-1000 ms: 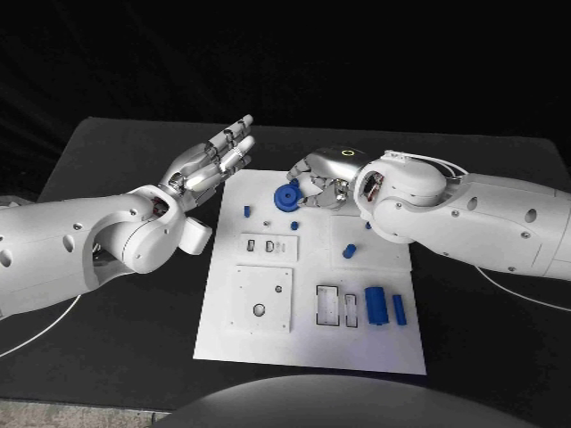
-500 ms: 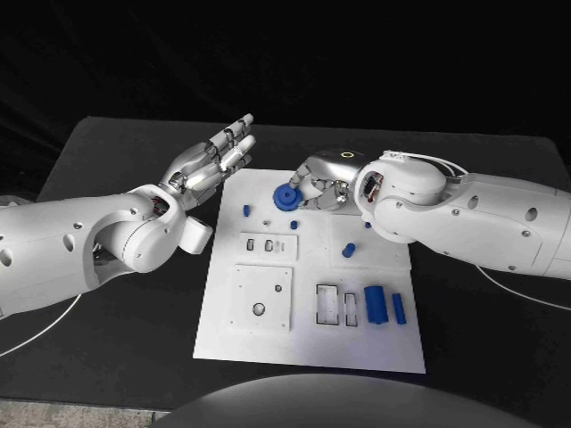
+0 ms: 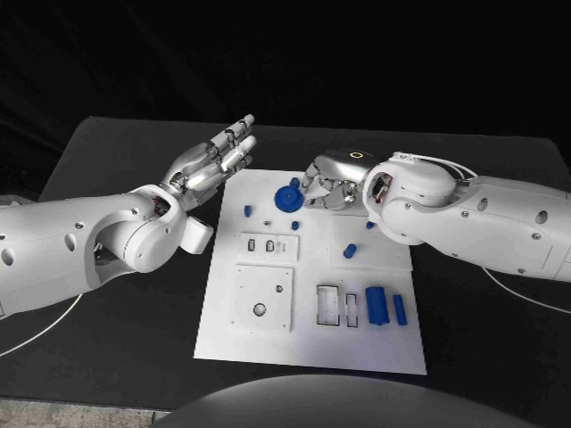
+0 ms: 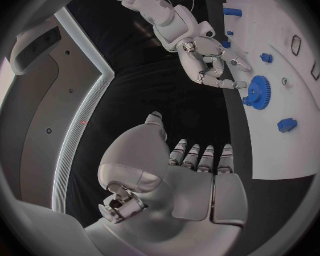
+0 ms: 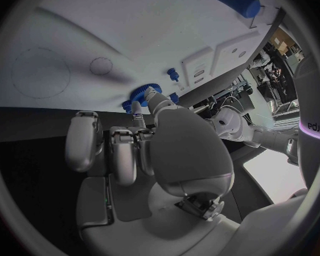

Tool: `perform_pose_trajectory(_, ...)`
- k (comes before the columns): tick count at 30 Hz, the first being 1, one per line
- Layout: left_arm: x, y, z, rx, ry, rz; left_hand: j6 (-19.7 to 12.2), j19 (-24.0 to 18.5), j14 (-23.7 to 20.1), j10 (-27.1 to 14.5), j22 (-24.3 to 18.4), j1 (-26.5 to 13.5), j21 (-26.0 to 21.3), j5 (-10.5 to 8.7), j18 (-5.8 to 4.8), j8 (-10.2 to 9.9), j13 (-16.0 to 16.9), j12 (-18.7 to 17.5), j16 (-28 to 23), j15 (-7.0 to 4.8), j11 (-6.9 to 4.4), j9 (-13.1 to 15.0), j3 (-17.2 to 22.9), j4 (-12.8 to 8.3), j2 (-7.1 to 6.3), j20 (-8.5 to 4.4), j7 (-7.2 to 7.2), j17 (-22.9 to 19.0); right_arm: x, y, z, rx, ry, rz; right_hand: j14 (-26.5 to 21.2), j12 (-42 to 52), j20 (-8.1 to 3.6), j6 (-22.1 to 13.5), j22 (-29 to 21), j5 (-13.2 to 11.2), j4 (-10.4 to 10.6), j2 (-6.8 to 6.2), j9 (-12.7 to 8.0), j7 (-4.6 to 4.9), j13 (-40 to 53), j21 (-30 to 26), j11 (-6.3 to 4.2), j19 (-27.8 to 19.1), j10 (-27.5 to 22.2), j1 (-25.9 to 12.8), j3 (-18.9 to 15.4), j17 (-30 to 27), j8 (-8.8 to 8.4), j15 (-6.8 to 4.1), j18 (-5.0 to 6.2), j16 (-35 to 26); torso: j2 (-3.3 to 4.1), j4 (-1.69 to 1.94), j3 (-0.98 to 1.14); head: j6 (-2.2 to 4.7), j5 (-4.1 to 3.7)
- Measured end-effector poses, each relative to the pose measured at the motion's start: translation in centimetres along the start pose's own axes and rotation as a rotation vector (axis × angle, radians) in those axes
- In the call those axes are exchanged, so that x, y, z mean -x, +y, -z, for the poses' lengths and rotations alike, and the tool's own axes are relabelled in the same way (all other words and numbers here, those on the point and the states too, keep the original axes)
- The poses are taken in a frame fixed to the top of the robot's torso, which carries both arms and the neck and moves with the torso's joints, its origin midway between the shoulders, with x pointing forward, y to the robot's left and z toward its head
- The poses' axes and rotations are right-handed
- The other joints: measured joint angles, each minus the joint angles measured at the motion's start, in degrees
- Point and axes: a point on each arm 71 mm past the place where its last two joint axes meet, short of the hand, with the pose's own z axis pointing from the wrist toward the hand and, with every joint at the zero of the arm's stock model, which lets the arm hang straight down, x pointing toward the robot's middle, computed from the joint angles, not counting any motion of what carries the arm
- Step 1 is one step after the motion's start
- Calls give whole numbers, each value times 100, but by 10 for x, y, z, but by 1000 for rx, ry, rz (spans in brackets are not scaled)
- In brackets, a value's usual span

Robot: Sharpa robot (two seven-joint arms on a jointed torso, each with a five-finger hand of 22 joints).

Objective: Assemble the parts on the task board

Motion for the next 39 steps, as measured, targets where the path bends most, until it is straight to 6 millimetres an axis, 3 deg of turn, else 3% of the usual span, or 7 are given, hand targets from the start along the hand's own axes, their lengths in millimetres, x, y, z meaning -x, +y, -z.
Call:
perform_pose_trajectory(16,1,0,1,1,-4,1,0,0,-20,0,0,22,0,32,0,0,1,0,0,20,0,0,15,-15,22,0,0,0,5,-14,10,-28,-63,-12,0,0,0,22,4,-31,8,30,103,-22,0,-47,0,0,0,-30,-39,-1,46,0,0,0,-2,-1,1,18,16)
perform_pose_trajectory(19,2,0,1,2,-5,2,0,0,-20,0,0,22,0,32,0,0,2,0,0,20,0,-1,15,-15,22,0,0,0,9,-18,16,-32,-78,-11,0,0,0,-188,4,-7,24,30,100,-3,0,-86,0,-1,0,-30,-56,-1,-48,0,0,0,-5,-2,0,42,8)
perform_pose_trajectory(25,2,1,1,3,-7,2,0,0,-20,0,0,22,0,32,0,0,2,0,0,20,0,-1,15,-15,22,0,0,0,42,-36,40,-67,-132,16,0,-94,33,-608,4,-57,57,29,-26,-54,0,-265,0,-33,0,-29,-88,-1,-359,0,0,-213,-26,-11,-9,68,-6)
perform_pose_trajectory(30,3,1,1,4,-9,1,0,0,-20,0,0,22,0,32,0,0,2,0,0,20,0,-1,15,-15,22,0,0,0,63,-59,68,-129,-156,35,11,-479,-31,-667,3,-99,127,-10,-115,-112,-1,-266,-52,30,-10,7,-146,-1,-467,-52,-1,-763,-60,-19,-24,56,-35)
perform_pose_trajectory(39,1,4,1,8,-5,5,0,0,-20,-14,0,44,0,55,0,0,3,0,0,20,13,-1,34,-33,0,0,0,0,49,-93,99,-236,-106,33,11,-832,-71,-606,3,-189,247,-62,-169,-110,4,-190,-52,134,-10,1,-197,3,-500,-52,-1,-1506,-95,-25,-28,96,-52)
